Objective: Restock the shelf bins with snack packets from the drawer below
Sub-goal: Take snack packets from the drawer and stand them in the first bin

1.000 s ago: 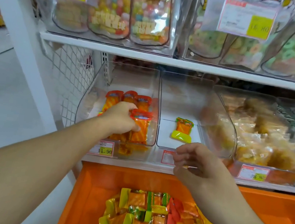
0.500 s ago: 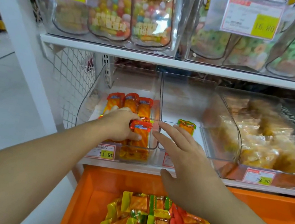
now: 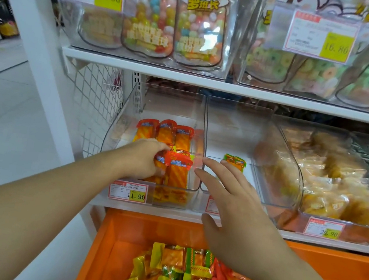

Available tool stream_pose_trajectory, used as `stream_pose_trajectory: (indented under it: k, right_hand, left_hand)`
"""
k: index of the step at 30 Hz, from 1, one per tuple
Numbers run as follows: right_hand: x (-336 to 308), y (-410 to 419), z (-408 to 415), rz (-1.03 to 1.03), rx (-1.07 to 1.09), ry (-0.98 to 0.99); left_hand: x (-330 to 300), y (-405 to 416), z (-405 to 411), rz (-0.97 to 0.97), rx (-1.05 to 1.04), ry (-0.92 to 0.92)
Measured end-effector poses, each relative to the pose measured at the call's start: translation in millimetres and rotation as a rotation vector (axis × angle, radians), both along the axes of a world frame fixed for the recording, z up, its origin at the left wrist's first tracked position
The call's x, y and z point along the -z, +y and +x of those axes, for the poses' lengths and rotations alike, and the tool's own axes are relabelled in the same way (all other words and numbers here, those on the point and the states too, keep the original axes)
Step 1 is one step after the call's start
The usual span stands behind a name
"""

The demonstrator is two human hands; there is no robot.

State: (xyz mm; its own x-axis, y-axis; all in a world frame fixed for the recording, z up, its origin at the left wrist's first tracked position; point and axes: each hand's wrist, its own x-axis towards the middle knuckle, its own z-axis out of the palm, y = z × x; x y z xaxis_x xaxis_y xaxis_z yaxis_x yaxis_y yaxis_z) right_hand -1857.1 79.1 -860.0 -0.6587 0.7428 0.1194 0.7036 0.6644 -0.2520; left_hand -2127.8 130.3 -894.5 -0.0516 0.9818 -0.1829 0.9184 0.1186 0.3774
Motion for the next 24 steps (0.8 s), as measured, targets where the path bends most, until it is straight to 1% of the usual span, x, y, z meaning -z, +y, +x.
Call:
stream_pose_trajectory:
  k: [2,7,10,12,14,19,24]
  right_hand:
    - [1,1,0,0.009,-0.001,0.005]
    - [3,1,-2,0.023,-0.004,0.027]
    - [3,0,-3,0.028,-0.005,0.029]
    - [3,-1,-3,0.027,-0.006,0.032]
    - [3,-1,-3,0.024,-0.003,0.025]
    - [3,-1,-3,0.022,-0.006,0.034]
    - [3,0,-2,0.02,-0.007,0.018]
  left_hand:
    - [-1,-2,-4,-0.015,-0.037,-0.01]
    - [-4,-8,-2,-0.021,-0.055,0.061]
    - [-6,-10,-1,0.079,-0.024,0.059]
    - [-7,-11,-1,0.177,0.013,0.013]
    - [-6,-9,1,0.216,0.021,-0.014]
    - [0,-6,9,0.12,0.008,-0.033]
    - [2,-1,14,0.072,0.059,0.054]
